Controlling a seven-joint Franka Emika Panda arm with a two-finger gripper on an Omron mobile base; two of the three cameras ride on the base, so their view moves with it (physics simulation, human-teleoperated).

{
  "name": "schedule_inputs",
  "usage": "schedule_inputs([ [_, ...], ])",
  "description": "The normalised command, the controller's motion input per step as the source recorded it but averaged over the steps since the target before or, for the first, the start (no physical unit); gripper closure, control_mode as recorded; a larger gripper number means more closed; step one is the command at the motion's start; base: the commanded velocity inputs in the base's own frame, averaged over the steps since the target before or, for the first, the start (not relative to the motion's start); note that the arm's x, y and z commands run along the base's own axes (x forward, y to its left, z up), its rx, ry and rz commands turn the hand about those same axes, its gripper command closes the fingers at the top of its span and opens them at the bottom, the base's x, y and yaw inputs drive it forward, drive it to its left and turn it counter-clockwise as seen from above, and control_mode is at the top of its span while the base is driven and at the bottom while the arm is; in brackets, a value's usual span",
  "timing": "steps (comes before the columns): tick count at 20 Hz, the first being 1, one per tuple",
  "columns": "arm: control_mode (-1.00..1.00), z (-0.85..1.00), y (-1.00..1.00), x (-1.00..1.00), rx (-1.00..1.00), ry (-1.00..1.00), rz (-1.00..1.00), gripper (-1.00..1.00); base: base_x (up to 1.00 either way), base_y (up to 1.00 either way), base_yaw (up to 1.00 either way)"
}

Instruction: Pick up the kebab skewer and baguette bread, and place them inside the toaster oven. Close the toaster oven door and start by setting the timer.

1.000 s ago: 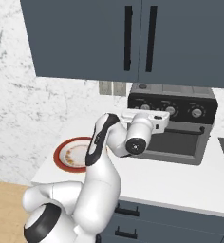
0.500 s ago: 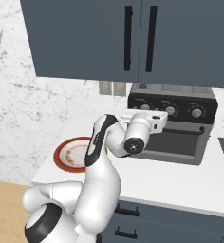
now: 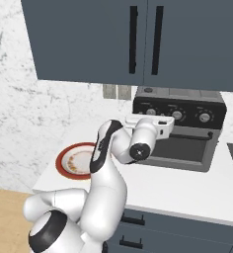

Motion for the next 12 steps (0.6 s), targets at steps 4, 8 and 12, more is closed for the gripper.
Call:
schedule_inputs([
  [4, -1.00, -0.08, 0.00, 0.17, 0.00, 0.00, 0.00, -1.00, 0.00, 0.00, 0.00],
  [8, -1.00, -0.12, 0.00, 0.22, 0.00, 0.00, 0.00, -1.00, 0.00, 0.00, 0.00],
  [12, -1.00, -0.02, 0.00, 0.16, 0.00, 0.00, 0.00, -1.00, 0.00, 0.00, 0.00],
])
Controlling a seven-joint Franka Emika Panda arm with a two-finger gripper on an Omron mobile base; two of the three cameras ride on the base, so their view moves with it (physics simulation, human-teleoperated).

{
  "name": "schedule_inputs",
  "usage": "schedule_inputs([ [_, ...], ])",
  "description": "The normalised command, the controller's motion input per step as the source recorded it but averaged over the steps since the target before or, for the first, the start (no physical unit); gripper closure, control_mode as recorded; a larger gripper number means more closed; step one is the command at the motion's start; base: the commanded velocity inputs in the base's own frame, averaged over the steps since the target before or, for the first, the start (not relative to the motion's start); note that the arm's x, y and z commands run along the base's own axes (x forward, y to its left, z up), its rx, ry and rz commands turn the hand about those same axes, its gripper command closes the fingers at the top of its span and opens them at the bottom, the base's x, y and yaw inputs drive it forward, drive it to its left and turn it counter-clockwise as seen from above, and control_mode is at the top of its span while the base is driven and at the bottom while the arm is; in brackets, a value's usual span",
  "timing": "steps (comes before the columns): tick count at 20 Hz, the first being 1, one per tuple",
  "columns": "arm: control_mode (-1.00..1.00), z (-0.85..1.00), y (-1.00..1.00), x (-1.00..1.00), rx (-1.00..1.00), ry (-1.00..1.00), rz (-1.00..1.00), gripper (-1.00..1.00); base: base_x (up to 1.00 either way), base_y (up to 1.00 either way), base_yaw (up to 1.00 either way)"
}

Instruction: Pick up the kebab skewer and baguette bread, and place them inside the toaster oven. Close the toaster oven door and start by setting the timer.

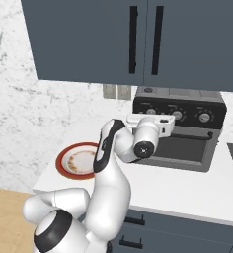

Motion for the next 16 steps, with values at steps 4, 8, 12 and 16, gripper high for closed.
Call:
schedule_inputs([
  [4, -1.00, 0.00, 0.00, 0.01, 0.00, -0.02, 0.00, -1.00, 0.00, 0.00, 0.00],
  [8, -1.00, 0.00, 0.00, 0.00, 0.00, -0.04, 0.00, -1.00, 0.00, 0.00, 0.00],
  [12, -1.00, 0.00, 0.00, 0.00, 0.00, -0.03, 0.00, -1.00, 0.00, 0.00, 0.00],
  [16, -1.00, 0.00, 0.00, 0.00, 0.00, -0.02, 0.00, -1.00, 0.00, 0.00, 0.00],
])
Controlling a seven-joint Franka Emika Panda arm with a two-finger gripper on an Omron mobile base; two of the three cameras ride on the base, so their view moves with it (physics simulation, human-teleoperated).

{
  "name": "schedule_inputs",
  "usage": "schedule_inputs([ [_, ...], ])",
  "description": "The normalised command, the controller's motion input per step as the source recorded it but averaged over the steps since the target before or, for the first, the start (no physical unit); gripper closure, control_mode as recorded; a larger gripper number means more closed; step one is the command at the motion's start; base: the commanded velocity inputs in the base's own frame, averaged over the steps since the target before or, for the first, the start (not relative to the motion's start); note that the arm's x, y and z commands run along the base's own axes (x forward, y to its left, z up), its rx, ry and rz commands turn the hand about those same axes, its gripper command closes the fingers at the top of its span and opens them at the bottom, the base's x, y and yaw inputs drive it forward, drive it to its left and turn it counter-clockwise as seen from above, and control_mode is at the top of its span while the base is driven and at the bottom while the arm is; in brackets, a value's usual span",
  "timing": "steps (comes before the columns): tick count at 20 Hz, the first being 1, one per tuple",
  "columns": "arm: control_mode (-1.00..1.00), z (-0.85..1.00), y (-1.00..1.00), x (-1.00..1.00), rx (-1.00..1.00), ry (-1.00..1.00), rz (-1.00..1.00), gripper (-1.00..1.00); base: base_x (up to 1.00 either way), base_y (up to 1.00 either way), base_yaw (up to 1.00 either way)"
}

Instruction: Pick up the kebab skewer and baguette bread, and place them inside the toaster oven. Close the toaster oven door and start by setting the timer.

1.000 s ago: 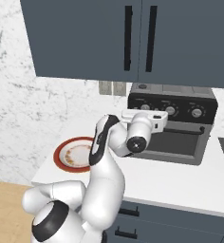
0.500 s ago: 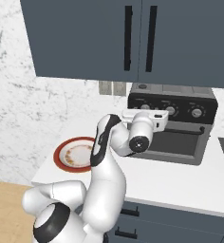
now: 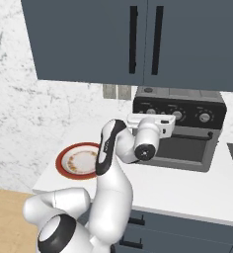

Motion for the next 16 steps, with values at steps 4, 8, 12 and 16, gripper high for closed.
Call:
schedule_inputs([
  [4, -1.00, 0.00, 0.00, 0.00, 0.00, -0.01, 0.00, -1.00, 0.00, 0.00, 0.00],
  [8, -1.00, 0.00, 0.00, 0.00, 0.00, -0.03, 0.00, 1.00, 0.00, 0.00, 0.00],
  [12, -1.00, 0.00, 0.00, 0.00, 0.00, -0.03, 0.00, 1.00, 0.00, 0.00, 0.00],
  [16, -1.00, 0.00, 0.00, -0.01, 0.00, -0.01, 0.00, 1.00, 0.00, 0.00, 0.00],
])
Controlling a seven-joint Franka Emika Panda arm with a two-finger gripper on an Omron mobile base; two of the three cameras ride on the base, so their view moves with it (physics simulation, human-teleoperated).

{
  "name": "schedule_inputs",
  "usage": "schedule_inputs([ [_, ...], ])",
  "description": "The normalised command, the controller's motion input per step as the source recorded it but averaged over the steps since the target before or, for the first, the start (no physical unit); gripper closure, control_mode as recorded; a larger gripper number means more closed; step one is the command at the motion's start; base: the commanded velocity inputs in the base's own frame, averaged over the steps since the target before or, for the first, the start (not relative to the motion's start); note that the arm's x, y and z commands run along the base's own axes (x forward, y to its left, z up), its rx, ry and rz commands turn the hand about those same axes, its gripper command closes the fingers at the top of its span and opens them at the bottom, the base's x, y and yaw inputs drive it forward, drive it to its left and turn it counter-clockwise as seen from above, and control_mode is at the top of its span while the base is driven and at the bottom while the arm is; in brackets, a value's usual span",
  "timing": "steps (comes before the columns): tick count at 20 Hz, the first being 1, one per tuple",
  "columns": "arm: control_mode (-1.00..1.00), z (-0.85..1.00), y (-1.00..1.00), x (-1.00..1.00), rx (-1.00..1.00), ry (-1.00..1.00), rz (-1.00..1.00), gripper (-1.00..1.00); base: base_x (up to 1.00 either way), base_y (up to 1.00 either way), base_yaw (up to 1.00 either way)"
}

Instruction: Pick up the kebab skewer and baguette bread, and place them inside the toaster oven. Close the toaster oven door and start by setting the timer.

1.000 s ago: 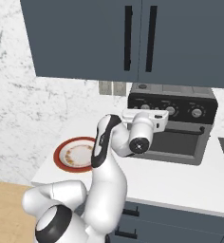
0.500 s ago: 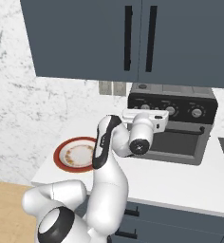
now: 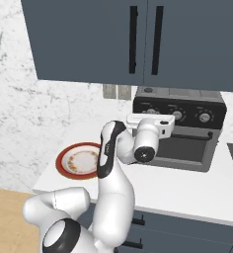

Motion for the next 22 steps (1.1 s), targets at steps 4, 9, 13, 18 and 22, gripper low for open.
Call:
schedule_inputs([
  [4, -1.00, -0.04, 0.01, 0.00, 0.00, 0.00, 0.00, 1.00, 0.00, 0.00, 0.00],
  [9, -1.00, 0.00, 0.00, -0.01, 0.01, 0.00, 0.00, 1.00, 0.00, 0.00, 0.00],
  [13, -1.00, 0.00, 0.06, -0.11, 0.12, 0.00, 0.00, 1.00, 0.00, 0.00, 0.00],
  [18, -1.00, 0.00, 0.16, -0.16, 0.25, 0.00, 0.00, 1.00, 0.00, 0.00, 0.00],
  [22, -1.00, 0.00, 0.05, -0.07, 0.33, 0.00, 0.00, 1.00, 0.00, 0.00, 0.00],
])
